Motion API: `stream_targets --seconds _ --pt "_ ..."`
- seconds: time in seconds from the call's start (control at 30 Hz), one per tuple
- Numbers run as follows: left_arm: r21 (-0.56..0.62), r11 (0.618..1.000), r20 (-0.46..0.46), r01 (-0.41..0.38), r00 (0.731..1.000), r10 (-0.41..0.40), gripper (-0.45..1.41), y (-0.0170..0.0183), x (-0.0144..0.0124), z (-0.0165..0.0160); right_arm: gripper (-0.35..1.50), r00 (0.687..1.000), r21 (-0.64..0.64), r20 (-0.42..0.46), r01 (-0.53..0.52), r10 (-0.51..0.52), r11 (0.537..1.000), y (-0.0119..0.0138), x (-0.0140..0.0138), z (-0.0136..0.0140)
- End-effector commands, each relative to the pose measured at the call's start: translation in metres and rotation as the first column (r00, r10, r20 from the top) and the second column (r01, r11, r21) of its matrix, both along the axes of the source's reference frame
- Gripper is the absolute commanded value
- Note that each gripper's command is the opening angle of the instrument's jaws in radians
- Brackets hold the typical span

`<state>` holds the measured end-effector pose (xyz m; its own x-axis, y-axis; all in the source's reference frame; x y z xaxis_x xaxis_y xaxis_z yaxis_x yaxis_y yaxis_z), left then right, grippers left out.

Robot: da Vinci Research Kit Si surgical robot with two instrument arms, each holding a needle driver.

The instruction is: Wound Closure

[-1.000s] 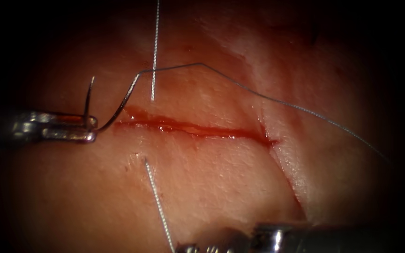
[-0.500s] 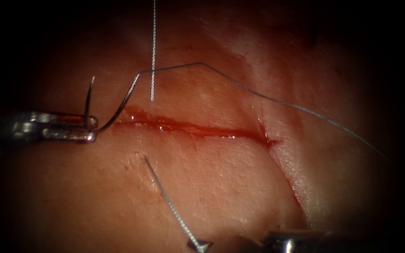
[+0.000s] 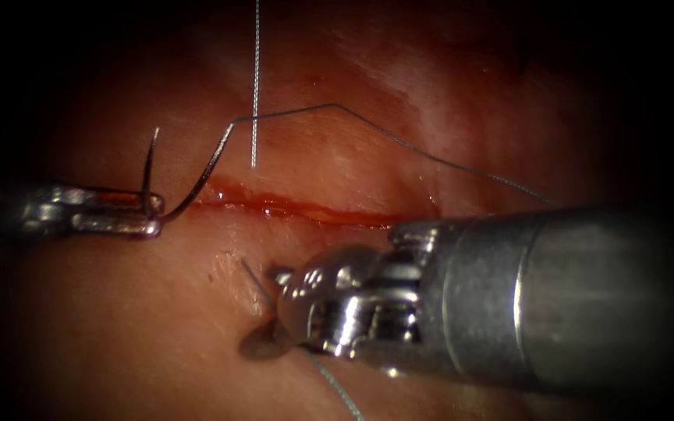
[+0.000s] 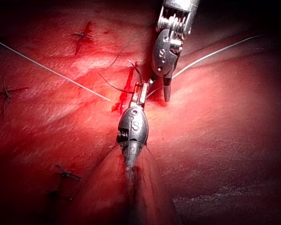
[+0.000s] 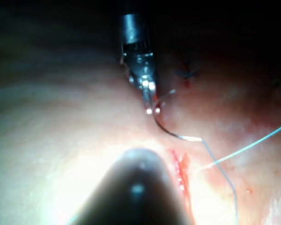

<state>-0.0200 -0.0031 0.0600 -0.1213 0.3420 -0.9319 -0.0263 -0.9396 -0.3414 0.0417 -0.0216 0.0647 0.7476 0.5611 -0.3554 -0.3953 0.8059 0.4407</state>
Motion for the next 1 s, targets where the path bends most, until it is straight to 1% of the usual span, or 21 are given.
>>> stream_targets --seconds 0.03,0.17,0.27,0.3,0.33,0.37,0.4,0.43,0.47,0.6,0.77,1.0 --pt "0.0 1.0 0.002 -0.001 1.0 0.001 -0.45 -0.0003 -0.0004 0.0007 1.2 1.0 0.005 -0.001 -0.004 0.004 1.0 0.0 0.0012 0.001" --pt "0.0 1.0 0.002 -0.002 1.0 0.002 -0.45 -0.0003 -0.0004 0.0007 1.16 1.0 -0.005 0.002 0.0 0.0 1.0 0.0003 0.002 0.0022" --pt "0.0 1.0 0.002 -0.002 1.0 0.002 -0.45 -0.0003 -0.0004 0.0006 1.06 0.999 -0.006 0.034 0.021 -0.021 1.0 0.0006 0.0021 0.0031" --pt "0.0 1.0 0.002 -0.002 1.0 0.002 -0.45 -0.0003 -0.0004 0.0006 1.0 0.999 0.0 0.043 0.027 -0.027 1.0 0.0007 0.002 0.0032" --pt "0.001 1.0 0.002 -0.002 1.0 0.002 -0.45 -0.0003 -0.0004 0.0006 0.86 0.998 0.004 0.053 0.033 -0.033 0.999 0.0008 0.0019 0.0032" --pt "0.001 1.0 0.002 -0.002 1.0 0.002 -0.45 -0.0003 -0.0003 0.0006 0.58 0.998 -0.001 0.05 0.043 -0.043 0.999 0.0009 0.0018 0.0031" --pt "0.001 1.0 0.002 -0.002 1.0 0.002 -0.45 -0.0003 -0.0003 0.0006 0.21 0.997 -0.004 0.046 0.055 -0.055 0.998 0.0009 0.0016 0.003" --pt "0.001 1.0 0.002 -0.002 1.0 0.002 -0.45 -0.0003 -0.0003 0.0006 -0.25 0.997 -0.018 0.051 0.063 -0.062 0.998 0.0009 0.0015 0.0029" --pt "0.001 1.0 0.002 -0.002 1.0 0.002 -0.45 -0.0003 -0.0003 0.0006 -0.35 0.996 -0.031 0.047 0.075 -0.074 0.997 0.0009 0.0013 0.0026" --pt "0.001 1.0 0.002 -0.002 1.0 0.002 -0.45 -0.0003 -0.0003 0.0005 -0.35 0.996 -0.047 0.04 0.083 -0.081 0.995 0.0011 0.001 0.0019" --pt "0.001 1.0 0.003 -0.003 1.0 0.003 -0.45 -0.0002 -0.0003 0.0005 -0.35 0.996 -0.049 0.035 0.087 -0.085 0.995 0.0006 0.0004 0.0018" --pt "0.001 1.0 0.003 -0.003 1.0 0.003 -0.45 -0.0002 -0.0002 0.0005 -0.35 0.995 -0.047 0.025 0.102 -0.101 0.994 -0.0011 -0.0004 0.0005"
